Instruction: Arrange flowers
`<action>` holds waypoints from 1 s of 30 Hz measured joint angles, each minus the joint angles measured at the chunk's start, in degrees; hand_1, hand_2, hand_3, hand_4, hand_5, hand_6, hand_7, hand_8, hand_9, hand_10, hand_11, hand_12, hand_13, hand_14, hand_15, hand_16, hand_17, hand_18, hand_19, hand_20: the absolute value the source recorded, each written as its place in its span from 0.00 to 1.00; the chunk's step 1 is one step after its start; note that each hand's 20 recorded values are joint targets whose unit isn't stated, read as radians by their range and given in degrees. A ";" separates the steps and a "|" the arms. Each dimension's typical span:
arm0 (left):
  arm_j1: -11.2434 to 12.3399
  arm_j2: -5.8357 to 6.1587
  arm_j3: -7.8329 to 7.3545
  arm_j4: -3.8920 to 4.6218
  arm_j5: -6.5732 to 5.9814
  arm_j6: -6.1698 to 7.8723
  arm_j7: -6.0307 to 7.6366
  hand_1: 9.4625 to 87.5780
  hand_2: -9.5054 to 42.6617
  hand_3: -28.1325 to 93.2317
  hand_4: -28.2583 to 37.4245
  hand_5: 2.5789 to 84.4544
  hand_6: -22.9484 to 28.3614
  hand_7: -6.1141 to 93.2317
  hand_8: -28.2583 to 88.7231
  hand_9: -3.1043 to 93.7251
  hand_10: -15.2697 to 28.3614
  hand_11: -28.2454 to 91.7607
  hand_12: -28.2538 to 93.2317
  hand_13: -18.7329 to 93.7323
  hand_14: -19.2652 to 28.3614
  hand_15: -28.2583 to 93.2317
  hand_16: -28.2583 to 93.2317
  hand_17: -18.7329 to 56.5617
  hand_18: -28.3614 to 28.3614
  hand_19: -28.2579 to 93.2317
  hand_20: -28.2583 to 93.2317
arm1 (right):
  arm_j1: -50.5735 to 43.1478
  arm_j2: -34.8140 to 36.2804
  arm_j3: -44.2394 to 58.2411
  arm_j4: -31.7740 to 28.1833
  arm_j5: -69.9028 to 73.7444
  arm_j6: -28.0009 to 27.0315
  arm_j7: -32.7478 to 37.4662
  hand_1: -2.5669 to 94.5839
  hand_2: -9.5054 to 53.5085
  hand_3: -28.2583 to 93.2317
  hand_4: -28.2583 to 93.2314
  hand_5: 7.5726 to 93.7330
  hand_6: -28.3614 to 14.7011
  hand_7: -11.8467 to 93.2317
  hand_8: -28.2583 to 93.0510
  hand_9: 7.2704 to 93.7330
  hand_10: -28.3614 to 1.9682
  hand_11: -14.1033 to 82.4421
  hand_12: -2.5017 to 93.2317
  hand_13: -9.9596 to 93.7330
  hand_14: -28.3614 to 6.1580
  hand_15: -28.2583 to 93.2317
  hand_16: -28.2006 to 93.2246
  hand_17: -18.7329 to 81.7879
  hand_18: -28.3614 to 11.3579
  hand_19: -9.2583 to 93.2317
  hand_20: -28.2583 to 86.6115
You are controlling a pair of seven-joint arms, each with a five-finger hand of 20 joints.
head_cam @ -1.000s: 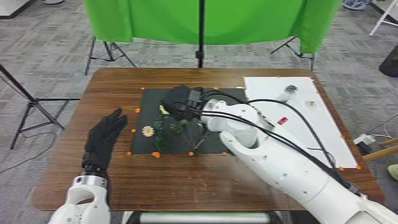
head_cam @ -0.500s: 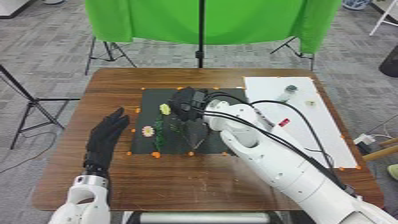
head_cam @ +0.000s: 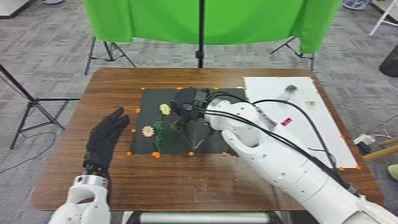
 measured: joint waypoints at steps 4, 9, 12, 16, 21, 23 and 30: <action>-0.01 -0.02 -0.01 0.01 0.00 -0.03 0.00 0.13 0.16 0.77 0.05 0.48 0.52 0.12 0.20 0.48 0.61 0.31 0.34 0.44 0.69 0.30 0.24 0.30 0.67 0.24 0.36 | 0.21 0.41 -0.17 -0.66 0.59 -1.28 0.19 0.53 0.00 0.79 0.05 0.64 0.76 0.30 0.18 0.73 0.58 0.30 0.23 0.91 0.77 0.75 0.51 0.78 0.45 1.00 0.75; 0.00 -0.10 -0.06 -0.01 0.05 -0.03 0.03 0.14 0.16 0.77 0.05 0.48 0.52 0.12 0.20 0.48 0.61 0.31 0.34 0.44 0.69 0.30 0.24 0.30 0.67 0.24 0.36 | 0.30 1.60 0.49 -3.79 4.79 -3.31 2.35 0.50 0.00 0.79 0.06 0.63 0.75 0.30 0.15 0.73 0.56 0.30 0.23 0.91 0.75 0.74 0.50 0.78 0.43 1.00 0.74; 0.05 -0.14 -0.13 -0.04 0.06 -0.02 0.04 0.14 0.16 0.77 0.06 0.48 0.52 0.12 0.20 0.48 0.61 0.31 0.34 0.44 0.69 0.30 0.24 0.30 0.67 0.24 0.36 | -0.11 2.90 3.08 -7.32 11.26 -3.04 6.74 0.46 0.00 0.79 0.07 0.64 0.73 0.28 0.15 0.74 0.54 0.29 0.23 0.91 0.72 0.74 0.50 0.78 0.43 1.00 0.74; 0.24 -0.17 -0.32 -0.09 0.06 -0.01 0.03 0.14 0.16 0.77 0.06 0.48 0.52 0.12 0.20 0.48 0.61 0.31 0.34 0.44 0.69 0.30 0.24 0.30 0.67 0.24 0.36 | -1.37 4.80 9.83 -11.12 17.79 -0.06 13.56 0.43 0.00 0.78 0.08 0.65 0.71 0.27 0.16 0.78 0.50 0.31 0.24 0.91 0.69 0.74 0.50 0.78 0.41 1.00 0.73; 0.36 -0.16 -0.42 -0.12 0.05 0.01 -0.03 0.14 0.16 0.77 0.06 0.48 0.52 0.12 0.20 0.48 0.61 0.31 0.34 0.44 0.69 0.30 0.24 0.30 0.67 0.24 0.36 | -1.90 8.51 16.98 -10.36 17.43 1.87 19.95 0.42 0.00 0.77 0.10 0.69 0.71 0.27 0.16 0.86 0.52 0.34 0.25 0.94 0.69 0.74 0.50 0.80 0.39 1.00 0.74; 0.36 -0.16 -0.42 -0.12 0.06 0.01 -0.04 0.14 0.16 0.76 0.06 0.48 0.52 0.12 0.20 0.48 0.61 0.31 0.34 0.44 0.69 0.30 0.24 0.30 0.67 0.24 0.36 | -1.90 9.87 18.90 -8.47 16.29 0.86 21.33 0.42 0.00 0.77 0.10 0.70 0.72 0.27 0.16 0.87 0.52 0.34 0.25 0.94 0.69 0.74 0.50 0.80 0.39 1.00 0.74; 0.32 -0.16 -0.36 -0.12 0.14 0.00 -0.20 0.14 0.16 0.77 0.06 0.48 0.52 0.12 0.20 0.48 0.61 0.31 0.34 0.44 0.69 0.30 0.24 0.30 0.67 0.24 0.36 | -3.57 10.86 24.68 -0.18 8.43 -3.46 22.48 0.40 0.00 0.76 0.10 0.68 0.71 0.25 0.16 0.83 0.49 0.33 0.25 0.93 0.69 0.74 0.51 0.79 0.38 1.00 0.74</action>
